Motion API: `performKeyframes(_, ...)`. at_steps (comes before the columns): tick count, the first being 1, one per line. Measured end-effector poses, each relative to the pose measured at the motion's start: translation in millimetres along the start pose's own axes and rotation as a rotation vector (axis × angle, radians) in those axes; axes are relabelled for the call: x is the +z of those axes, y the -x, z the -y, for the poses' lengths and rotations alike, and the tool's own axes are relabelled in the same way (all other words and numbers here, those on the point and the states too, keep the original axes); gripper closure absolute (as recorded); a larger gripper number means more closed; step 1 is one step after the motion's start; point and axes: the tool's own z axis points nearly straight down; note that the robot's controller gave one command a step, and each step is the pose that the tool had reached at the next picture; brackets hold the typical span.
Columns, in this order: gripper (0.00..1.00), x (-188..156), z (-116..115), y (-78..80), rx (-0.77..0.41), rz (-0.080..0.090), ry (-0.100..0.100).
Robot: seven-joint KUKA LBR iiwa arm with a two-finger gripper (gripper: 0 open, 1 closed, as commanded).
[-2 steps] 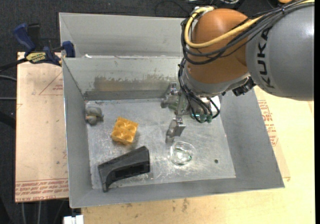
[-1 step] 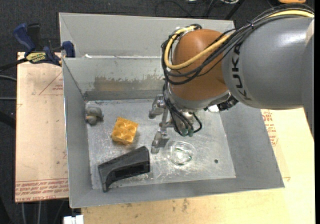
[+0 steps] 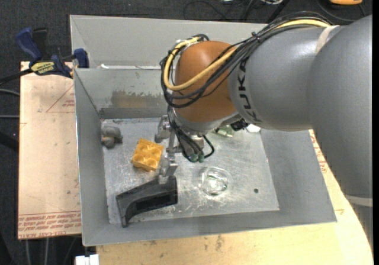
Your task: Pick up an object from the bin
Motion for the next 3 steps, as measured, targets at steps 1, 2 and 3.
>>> performKeyframes(1, 0.00, 41.4, -2.5, -12.2, -0.030, 0.034, 0.013)
performKeyframes(2, 0.00, 38.8, -3.4, -8.9, -0.032, 0.047, 0.014)
performKeyframes(3, 1.00, 52.4, -2.4, -20.9, -0.059, 0.009, 0.006)
